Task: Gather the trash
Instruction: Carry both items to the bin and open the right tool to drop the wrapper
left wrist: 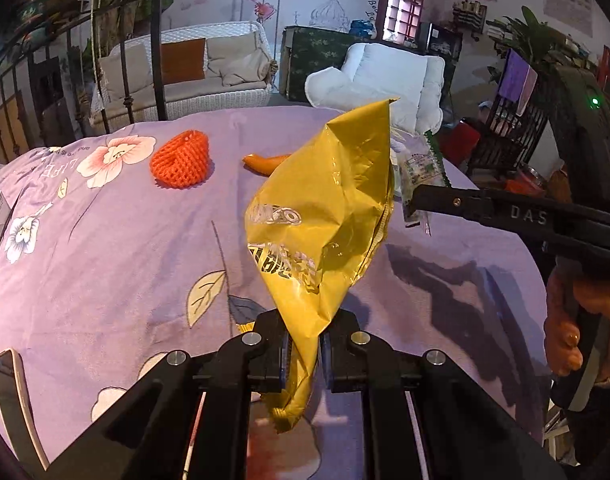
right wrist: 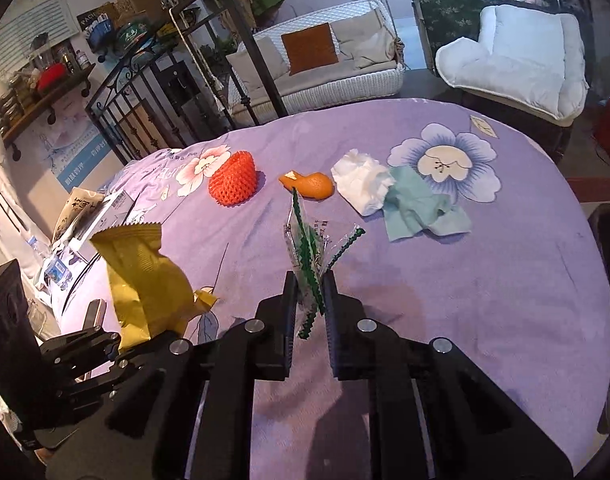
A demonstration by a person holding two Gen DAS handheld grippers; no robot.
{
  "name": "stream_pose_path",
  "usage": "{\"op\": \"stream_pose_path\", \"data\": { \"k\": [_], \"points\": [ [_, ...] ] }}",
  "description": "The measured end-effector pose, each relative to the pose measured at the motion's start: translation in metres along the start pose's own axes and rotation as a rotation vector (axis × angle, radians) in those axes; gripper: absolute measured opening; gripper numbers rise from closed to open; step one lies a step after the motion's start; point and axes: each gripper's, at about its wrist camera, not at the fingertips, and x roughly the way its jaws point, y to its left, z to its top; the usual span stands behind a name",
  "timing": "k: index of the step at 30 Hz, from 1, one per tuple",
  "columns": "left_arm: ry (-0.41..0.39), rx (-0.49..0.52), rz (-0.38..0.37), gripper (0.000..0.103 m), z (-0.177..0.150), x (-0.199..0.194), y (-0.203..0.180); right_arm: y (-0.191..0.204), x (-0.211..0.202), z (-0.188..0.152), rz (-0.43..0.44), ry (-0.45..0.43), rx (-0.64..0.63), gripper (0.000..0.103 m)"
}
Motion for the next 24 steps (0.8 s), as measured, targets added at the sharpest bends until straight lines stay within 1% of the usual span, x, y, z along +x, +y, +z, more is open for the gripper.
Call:
{"op": "stream_pose_path", "data": {
  "k": [3, 6, 12, 20, 24],
  "points": [
    [0.0, 0.013, -0.035, 0.013, 0.003, 0.005, -0.016, -0.013, -0.022, -0.011, -0.024, -0.032, 0.019, 0.015],
    [-0.005, 0.037, -0.066, 0.013, 0.007, 0.01, -0.034, -0.03, -0.042, -0.021, -0.066, -0.067, 0.035, 0.015],
    [-0.009, 0.091, -0.138, 0.013, 0.016, 0.021, -0.076, -0.075, -0.083, -0.037, -0.138, -0.139, 0.106, 0.015],
    [0.007, 0.176, -0.214, 0.013, 0.023, 0.043, -0.13, -0.14, -0.122, -0.059, -0.243, -0.2, 0.217, 0.015],
    [0.023, 0.202, -0.246, 0.013, 0.026, 0.053, -0.147, -0.176, -0.136, -0.067, -0.304, -0.211, 0.275, 0.015]
  ]
}}
